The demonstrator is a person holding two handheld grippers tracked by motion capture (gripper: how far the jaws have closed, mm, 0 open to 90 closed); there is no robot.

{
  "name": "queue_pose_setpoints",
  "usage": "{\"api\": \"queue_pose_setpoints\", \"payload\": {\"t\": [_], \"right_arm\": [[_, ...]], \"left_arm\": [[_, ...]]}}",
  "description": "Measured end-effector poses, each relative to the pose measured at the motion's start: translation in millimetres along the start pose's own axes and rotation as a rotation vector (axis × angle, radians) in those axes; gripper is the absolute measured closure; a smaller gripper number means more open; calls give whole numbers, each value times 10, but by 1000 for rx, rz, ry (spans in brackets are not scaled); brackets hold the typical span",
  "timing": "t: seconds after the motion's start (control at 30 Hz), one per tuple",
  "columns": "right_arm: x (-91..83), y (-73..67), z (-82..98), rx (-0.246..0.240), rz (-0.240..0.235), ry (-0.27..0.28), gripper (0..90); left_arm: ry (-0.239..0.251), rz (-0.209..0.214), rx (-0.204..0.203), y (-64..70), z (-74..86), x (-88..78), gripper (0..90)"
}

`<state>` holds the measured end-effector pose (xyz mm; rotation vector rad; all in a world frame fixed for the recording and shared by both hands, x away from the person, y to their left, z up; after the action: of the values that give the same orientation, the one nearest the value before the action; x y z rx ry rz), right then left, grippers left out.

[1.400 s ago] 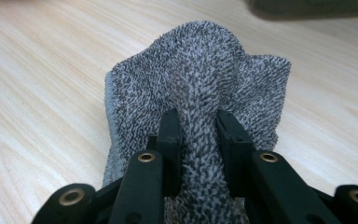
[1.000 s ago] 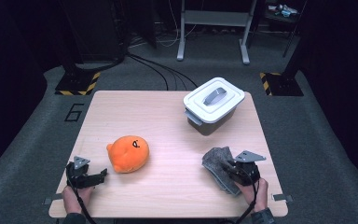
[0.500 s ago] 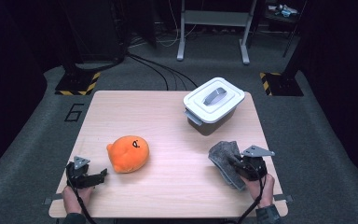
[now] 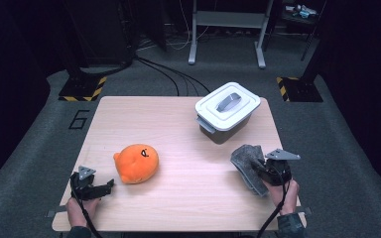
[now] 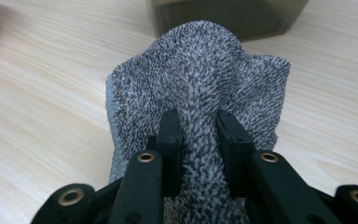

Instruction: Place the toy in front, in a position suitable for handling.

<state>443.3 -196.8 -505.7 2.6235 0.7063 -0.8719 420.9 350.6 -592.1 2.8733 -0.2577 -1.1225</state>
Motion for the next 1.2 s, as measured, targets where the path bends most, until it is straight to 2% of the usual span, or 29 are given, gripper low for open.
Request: {"api": "queue_pose_setpoints", "payload": {"t": [0.6, 0.8, 1.2], "right_arm": [[47, 392, 52, 101, 79, -20, 732], [112, 501, 81, 119, 100, -33, 730], [331, 728, 230, 191, 149, -88, 716]], "left_arm": [[0, -1, 0, 1, 0, -1, 110], [0, -1, 0, 1, 0, -1, 110], [0, -1, 1, 1, 0, -1, 110]]}}
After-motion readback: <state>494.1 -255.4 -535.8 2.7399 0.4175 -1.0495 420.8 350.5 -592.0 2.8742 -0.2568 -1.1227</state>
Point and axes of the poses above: each handheld gripper's, and its own axes: x roughly forward along the jaws, z roughly out of its underside, y roughly to its right, the point moved 9 cm from there along x, roughly forward along the jaws, and after that the axes turned 8 degrees about -x, right-handed, at the moved point
